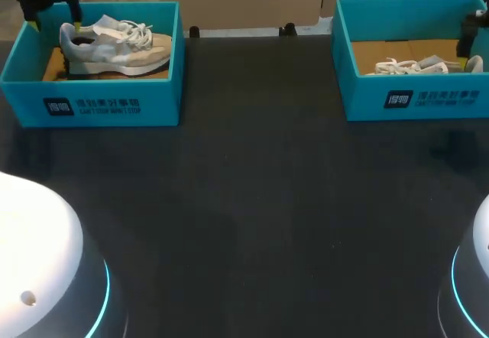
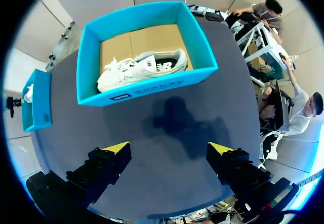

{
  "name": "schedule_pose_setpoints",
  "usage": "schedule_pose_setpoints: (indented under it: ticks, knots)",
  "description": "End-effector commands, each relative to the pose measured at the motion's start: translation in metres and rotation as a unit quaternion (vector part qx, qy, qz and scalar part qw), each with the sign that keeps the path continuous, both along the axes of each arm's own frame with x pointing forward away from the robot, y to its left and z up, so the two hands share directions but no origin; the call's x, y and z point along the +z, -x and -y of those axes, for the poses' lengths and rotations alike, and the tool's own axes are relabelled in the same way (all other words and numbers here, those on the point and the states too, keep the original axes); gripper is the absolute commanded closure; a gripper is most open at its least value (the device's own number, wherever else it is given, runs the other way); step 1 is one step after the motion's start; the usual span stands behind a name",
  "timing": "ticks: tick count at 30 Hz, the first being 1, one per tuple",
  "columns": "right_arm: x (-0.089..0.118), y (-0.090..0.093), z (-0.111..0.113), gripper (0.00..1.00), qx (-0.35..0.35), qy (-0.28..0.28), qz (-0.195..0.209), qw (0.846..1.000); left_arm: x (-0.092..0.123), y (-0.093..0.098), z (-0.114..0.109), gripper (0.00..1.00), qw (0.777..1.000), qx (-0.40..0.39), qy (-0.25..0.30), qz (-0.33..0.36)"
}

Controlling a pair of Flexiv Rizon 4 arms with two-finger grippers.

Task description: Take the shoe out of the shoebox, open the shoe tongue, remove and reinsert the insole, then place the shoe into the shoebox

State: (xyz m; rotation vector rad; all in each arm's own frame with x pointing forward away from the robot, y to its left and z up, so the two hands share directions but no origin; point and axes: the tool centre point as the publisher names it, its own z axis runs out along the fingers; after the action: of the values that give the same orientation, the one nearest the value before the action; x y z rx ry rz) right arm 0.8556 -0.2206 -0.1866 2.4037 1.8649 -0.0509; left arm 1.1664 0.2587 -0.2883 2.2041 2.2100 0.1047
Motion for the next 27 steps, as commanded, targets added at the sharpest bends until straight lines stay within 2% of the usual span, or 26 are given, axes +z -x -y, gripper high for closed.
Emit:
schedule_pose_setpoints:
  ticks: [1,9,12,27]
  knots:
    - [0.000,0.001,0.000,0.00,0.000,0.000,0.000,1.000,-0.009,-0.050,-0.002,0.00,1.000,0.003,0.000,-0.027]
    - [0.000,0.001,0.000,0.00,0.000,0.000,0.000,1.000,-0.019,-0.062,-0.003,0.00,0.999,0.007,-0.013,-0.031]
    - [0.000,0.001,0.000,0.00,0.000,0.000,0.000,1.000,-0.028,-0.064,-0.010,0.00,0.999,0.007,-0.012,-0.050]
    - [0.000,0.001,0.000,0.00,0.000,0.000,0.000,1.000,-0.052,-0.057,-0.015,0.00,0.997,0.001,-0.012,-0.071]
